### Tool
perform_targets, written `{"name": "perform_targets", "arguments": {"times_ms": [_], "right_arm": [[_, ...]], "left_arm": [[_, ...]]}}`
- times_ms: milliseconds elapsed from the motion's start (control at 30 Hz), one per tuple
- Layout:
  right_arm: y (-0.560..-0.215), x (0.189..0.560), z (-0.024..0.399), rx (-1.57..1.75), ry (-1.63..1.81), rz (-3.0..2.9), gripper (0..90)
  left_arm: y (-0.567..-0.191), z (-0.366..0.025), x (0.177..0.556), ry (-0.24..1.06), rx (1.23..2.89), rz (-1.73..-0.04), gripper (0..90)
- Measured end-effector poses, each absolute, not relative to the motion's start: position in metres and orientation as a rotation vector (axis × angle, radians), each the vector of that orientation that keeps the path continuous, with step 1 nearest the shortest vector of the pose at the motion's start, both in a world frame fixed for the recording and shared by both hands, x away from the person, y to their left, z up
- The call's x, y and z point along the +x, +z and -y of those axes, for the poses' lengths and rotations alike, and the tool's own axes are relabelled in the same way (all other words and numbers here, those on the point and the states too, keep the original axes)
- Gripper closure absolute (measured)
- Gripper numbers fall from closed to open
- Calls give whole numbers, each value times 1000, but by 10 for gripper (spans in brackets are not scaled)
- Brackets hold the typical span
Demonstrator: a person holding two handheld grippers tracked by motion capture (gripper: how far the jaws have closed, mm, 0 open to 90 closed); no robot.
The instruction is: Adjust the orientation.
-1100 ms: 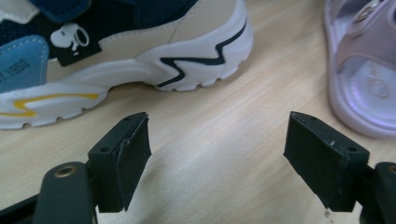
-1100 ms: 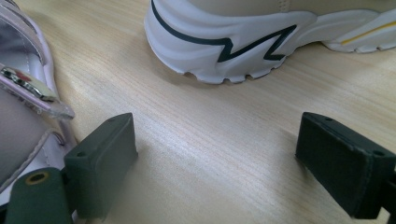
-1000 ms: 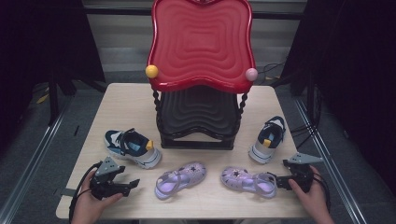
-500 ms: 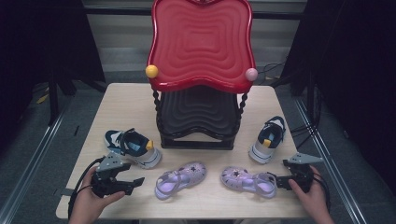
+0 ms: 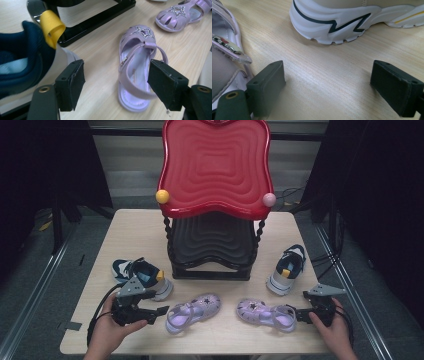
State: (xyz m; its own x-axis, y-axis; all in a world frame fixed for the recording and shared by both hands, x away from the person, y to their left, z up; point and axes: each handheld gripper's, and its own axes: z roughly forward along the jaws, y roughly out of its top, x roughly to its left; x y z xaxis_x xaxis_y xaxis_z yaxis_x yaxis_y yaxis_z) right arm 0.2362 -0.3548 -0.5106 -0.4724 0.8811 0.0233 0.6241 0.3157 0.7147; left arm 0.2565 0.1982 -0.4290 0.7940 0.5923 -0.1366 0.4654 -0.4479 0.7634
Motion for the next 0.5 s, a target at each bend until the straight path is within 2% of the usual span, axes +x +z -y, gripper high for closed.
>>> {"name": "perform_targets", "arguments": {"times_ms": [500], "right_arm": [[-511, 236, 355, 1340, 950, -2217, 115]], "left_arm": [[-440, -162, 268, 179, 2140, -709, 326]]}}
